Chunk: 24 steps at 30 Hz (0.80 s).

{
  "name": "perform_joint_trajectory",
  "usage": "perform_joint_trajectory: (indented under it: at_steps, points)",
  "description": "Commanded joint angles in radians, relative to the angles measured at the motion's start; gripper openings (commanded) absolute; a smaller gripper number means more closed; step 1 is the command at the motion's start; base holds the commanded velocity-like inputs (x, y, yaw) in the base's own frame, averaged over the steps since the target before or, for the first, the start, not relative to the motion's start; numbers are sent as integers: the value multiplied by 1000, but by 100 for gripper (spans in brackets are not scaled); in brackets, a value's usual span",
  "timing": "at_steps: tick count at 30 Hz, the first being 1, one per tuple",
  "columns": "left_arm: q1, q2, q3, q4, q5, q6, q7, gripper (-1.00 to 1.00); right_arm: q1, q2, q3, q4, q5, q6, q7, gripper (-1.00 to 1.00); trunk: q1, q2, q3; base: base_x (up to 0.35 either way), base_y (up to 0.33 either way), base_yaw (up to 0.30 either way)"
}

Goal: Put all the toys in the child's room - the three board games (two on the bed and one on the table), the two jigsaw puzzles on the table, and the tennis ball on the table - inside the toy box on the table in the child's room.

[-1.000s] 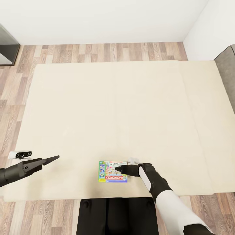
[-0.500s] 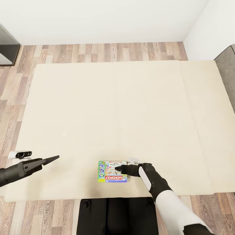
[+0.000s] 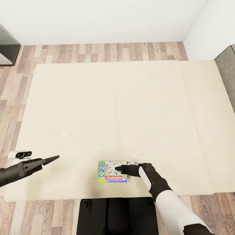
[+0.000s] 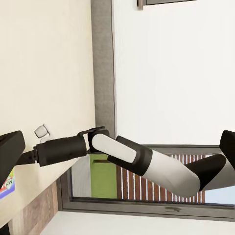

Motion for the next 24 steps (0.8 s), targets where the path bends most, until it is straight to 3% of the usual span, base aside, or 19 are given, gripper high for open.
perform_joint_trajectory:
  at_steps: [1,24]
  points:
    - [0,0,0,0,-1,11,-4,100,0,0,1,-1,-9,1,1,100,1,-1,-1,0,0,0]
    - [0,1,0,0,-1,11,-4,100,0,0,1,-1,-9,-1,1,100,1,-1,-1,-17,0,0]
